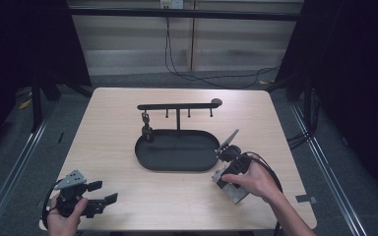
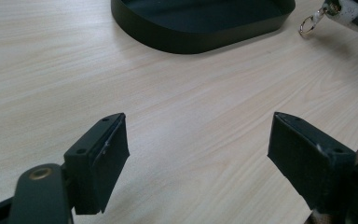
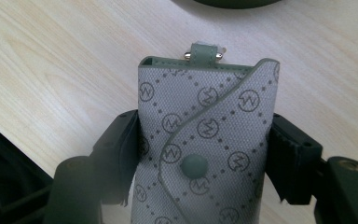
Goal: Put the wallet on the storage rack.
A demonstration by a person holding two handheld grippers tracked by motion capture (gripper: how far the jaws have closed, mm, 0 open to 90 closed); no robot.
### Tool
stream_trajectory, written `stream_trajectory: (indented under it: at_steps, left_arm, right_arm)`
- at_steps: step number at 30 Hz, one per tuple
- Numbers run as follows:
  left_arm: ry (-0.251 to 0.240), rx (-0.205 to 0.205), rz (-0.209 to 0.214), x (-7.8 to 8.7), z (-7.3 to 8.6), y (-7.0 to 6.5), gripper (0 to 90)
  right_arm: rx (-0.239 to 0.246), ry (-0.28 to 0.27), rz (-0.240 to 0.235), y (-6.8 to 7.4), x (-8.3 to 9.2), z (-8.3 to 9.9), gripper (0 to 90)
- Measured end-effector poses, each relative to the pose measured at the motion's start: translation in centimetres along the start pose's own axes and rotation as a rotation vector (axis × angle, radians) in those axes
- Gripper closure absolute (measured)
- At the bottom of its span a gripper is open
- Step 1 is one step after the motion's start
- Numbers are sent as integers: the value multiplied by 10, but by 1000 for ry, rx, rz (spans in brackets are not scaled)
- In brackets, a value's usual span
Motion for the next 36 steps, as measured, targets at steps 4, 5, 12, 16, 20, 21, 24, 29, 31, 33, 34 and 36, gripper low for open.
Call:
stream_trajectory:
  at_steps: [4,5,12,16,20,21,24,29,31,33,34,36]
  left_arm:
    - [-2,-1,2,0,0,0,198]
    - [-5,-6,1,1,-1,0,198]
    - [-1,-8,15,0,0,-1,194]
    - [-3,-9,13,1,0,-1,193]
    - [-4,-8,13,1,0,-1,193]
    - [-5,-8,10,1,0,0,193]
    - [-16,-1,5,3,-2,1,193]
    - [-23,-20,20,4,-2,-2,176]
    - [-22,-27,18,4,-2,-4,176]
    - [-12,-30,17,3,-1,-4,176]
    - [-14,-31,19,3,-1,-5,176]
    - [-20,-31,15,4,-2,-4,176]
  right_arm:
    - [9,20,0,0,3,1,343]
    - [9,24,-2,1,4,1,342]
    - [9,18,11,2,14,-4,342]
    - [10,12,19,0,17,-8,342]
    - [9,7,19,1,17,-10,342]
    - [11,6,20,1,17,-11,342]
    - [8,-2,20,1,21,-15,342]
    - [9,-5,34,0,26,-20,342]
    - [6,-15,34,0,29,-23,342]
    - [1,-27,30,0,32,-25,342]
    - [1,-30,28,-1,33,-26,343]
    - [-4,-34,34,-3,36,-29,342]
Point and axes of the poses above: each handheld gripper's, and its own axes: x roughly backward along the jaws, z roughly out of its underside, y roughly to its left, the point moved 10 cm from there along -x, roughly forward along the jaws, and after that the axes turned 14 degrees about -z, right-handed, at the moved point
